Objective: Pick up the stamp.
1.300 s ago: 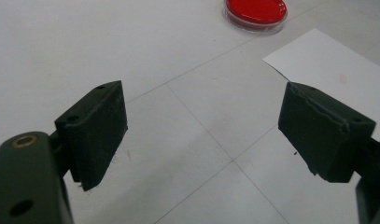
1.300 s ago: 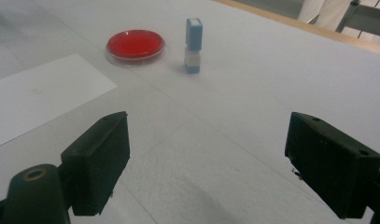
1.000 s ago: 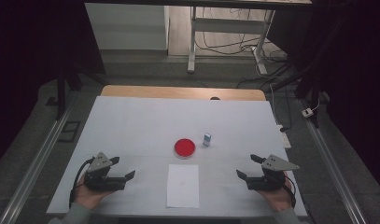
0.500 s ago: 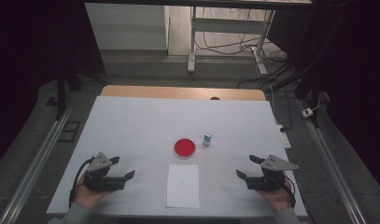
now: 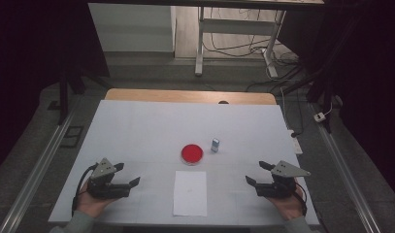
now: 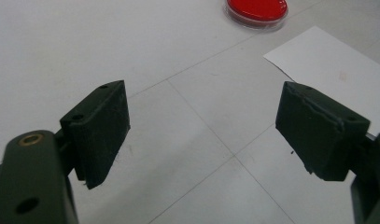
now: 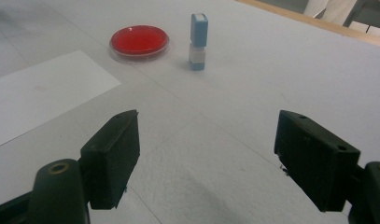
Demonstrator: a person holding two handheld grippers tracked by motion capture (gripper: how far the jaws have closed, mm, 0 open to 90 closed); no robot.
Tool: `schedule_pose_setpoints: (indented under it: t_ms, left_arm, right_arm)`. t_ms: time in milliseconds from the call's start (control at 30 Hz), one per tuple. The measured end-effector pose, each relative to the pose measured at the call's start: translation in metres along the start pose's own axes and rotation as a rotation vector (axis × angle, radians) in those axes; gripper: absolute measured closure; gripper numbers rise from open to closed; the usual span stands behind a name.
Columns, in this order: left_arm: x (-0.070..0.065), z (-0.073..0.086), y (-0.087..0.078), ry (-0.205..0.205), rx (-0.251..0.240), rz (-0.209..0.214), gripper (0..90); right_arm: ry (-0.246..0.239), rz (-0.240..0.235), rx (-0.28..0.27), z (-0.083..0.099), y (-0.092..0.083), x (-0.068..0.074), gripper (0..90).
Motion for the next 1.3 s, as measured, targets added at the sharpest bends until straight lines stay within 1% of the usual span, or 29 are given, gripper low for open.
schedule_pose_setpoints:
  t_ms: [67,100,167,200,267,333,400,467,567,800,1000,1133,1300]
  left_arm:
    - [0.000,0.000,0.000,-0.001,0.000,0.000,18.0]
    - [0.000,0.000,0.000,-0.002,0.000,0.000,18.0]
    - [0.000,0.000,0.000,-0.002,0.001,0.000,18.0]
    - [0.000,0.000,0.000,-0.010,-0.002,0.012,18.1]
    - [0.001,-0.001,0.000,-0.017,-0.005,0.016,18.0]
    - [0.004,0.000,0.000,-0.027,-0.006,0.015,18.1]
    - [0.004,0.000,0.000,-0.028,-0.007,0.014,18.1]
    - [0.005,0.000,0.000,-0.027,-0.008,0.010,18.2]
    - [0.003,0.000,0.000,-0.007,0.000,0.003,18.5]
    - [0.003,0.000,0.001,-0.001,-0.001,0.001,18.7]
    - [0.005,0.001,0.003,0.005,0.005,0.002,19.1]
    - [0.005,0.000,0.002,0.006,-0.004,-0.007,19.5]
    - [0.003,0.000,0.001,0.008,-0.007,-0.005,20.1]
  right_arm:
    - [0.006,0.002,-0.007,-0.001,0.001,0.000,22.6]
    - [0.004,-0.002,0.002,-0.001,0.000,0.001,22.6]
    - [0.001,-0.004,-0.002,-0.003,0.001,0.001,22.9]
    - [0.003,-0.004,-0.003,-0.003,0.001,0.001,22.9]
    - [0.001,-0.005,-0.003,-0.006,0.001,0.002,23.2]
    - [-0.002,-0.008,-0.006,-0.009,0.001,0.003,23.5]
    - [-0.005,-0.009,-0.010,-0.012,0.002,0.004,23.8]
    - [-0.003,-0.015,-0.016,-0.016,0.002,0.005,24.0]
    - [0.001,-0.019,-0.025,-0.022,0.003,0.006,24.1]
    - [-0.003,-0.018,-0.027,-0.032,0.006,0.008,25.6]
    - [0.001,-0.018,-0.021,-0.042,0.016,0.006,26.6]
    - [0.014,-0.022,-0.028,-0.048,0.020,0.005,27.2]
    - [0.015,-0.024,-0.014,-0.055,0.028,0.005,28.5]
Point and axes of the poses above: each handheld gripper's, and its own axes: y roughly forward along the jaws, z roughly out of its underside, x roughly to its left, the point moved 8 cm from there along y, roughly forward along the jaws, and after that the axes turned 4 degrees about x, right-handed, at the moved point
